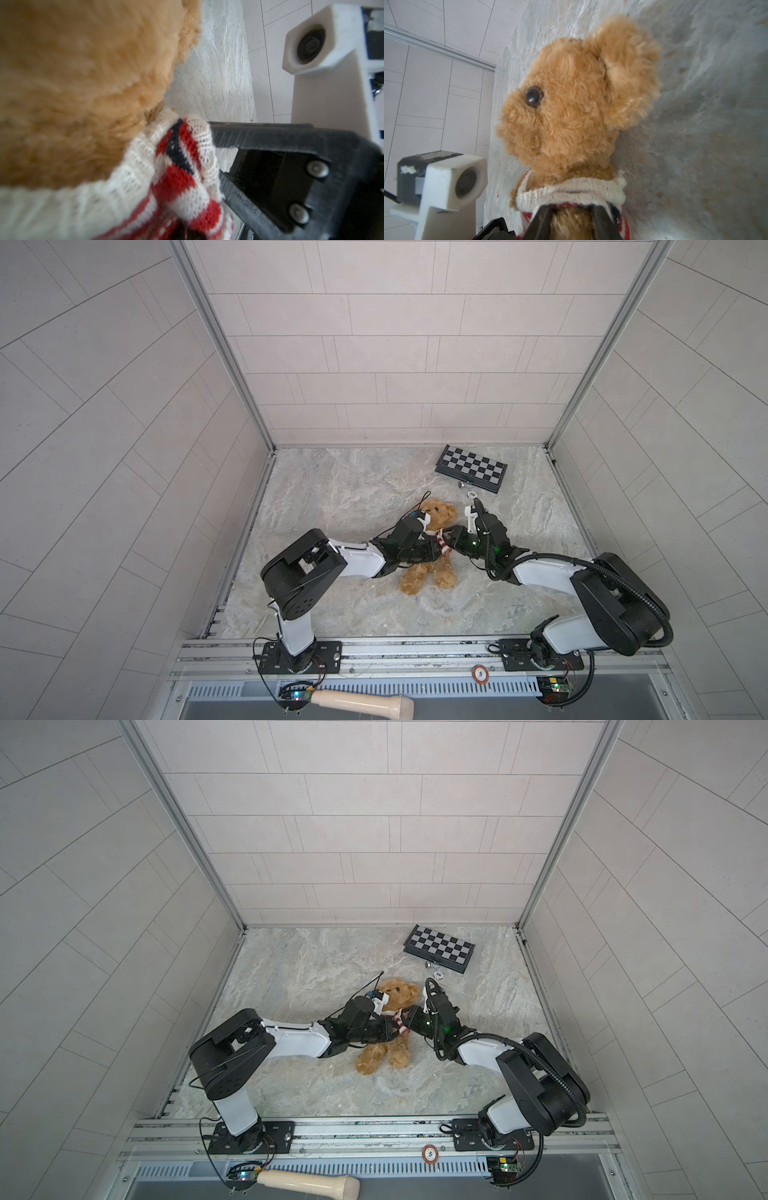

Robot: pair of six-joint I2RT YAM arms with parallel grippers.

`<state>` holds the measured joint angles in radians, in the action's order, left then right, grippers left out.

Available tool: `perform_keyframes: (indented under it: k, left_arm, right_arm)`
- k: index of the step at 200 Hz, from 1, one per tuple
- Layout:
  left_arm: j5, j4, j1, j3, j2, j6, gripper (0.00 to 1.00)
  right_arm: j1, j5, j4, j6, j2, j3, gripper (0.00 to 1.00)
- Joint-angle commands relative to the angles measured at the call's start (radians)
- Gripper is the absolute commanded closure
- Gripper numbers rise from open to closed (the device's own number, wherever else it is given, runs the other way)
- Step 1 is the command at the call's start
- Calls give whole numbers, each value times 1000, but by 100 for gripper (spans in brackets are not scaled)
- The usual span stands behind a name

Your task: Dress the teddy bear

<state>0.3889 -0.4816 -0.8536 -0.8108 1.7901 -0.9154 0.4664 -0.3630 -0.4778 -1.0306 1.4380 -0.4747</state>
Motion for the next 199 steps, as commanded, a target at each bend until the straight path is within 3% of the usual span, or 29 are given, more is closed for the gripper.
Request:
perform_keyframes:
  k: [1,65,108,128,199]
  left_arm:
    - [7,26,-18,16,19,29,100]
    - [-9,51,-17,26,16,51,100]
    - [-31,51,-11,42,17,52,100]
    - [-36,55,-8,46,17,58,100]
    - [-78,6,63,162,-82,32,100]
  right_arm:
    - [35,-86,151,36,-6,16,70]
    - [38,-76,133,63,34,12,85]
    - [52,-34,271,136,-43,-8,91]
    - [52,-32,301,151,-79,-3,100]
    - [52,-15,418,255,-243,8,100]
